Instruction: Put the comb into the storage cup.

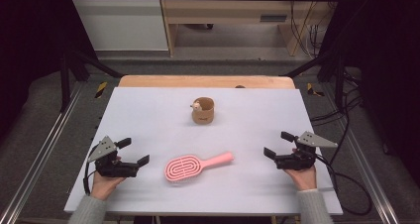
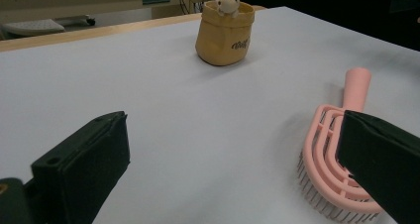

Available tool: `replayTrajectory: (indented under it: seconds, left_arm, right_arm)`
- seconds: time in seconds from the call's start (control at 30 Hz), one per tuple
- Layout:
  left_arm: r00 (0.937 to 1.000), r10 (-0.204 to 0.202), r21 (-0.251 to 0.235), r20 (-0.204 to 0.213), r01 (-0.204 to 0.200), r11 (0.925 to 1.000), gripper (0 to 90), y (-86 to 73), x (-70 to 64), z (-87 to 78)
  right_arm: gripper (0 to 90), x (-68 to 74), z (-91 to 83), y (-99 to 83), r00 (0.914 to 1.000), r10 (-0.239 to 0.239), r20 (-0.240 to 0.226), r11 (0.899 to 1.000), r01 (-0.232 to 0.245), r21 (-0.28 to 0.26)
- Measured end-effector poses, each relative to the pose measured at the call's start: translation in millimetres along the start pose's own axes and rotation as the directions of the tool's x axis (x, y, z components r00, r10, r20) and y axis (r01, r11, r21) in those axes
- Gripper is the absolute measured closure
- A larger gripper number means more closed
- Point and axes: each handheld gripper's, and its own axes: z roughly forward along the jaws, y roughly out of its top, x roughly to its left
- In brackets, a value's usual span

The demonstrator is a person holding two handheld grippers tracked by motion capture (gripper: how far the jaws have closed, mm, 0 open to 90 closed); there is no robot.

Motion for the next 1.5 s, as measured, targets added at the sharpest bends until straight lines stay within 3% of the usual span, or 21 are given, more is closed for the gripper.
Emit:
replayTrajectory:
  seconds: [0.8,1.2,1.5]
  left_arm:
    - [0.9999,0.013,0.049,0.003,-0.013,0.9987,0.2,4.4,-13.4,9.4]
    - [0.9999,0.000,0.038,-0.015,0.001,0.9993,0.2,0.4,-6.7,8.7]
    - [0.9997,-0.012,0.020,-0.020,0.012,0.9997,0.2,-0.5,-2.9,6.2]
  right_arm:
    - [0.4,1.7,0.6,1.4,1.0000,0.002,-0.004,1.000,-0.002,0.012]
    - [2.9,18.5,15.3,9.8,0.9996,-0.017,-0.024,0.999,0.018,0.042]
    - [9.8,33.1,28.8,17.3,0.9986,-0.018,-0.050,0.998,0.021,0.060]
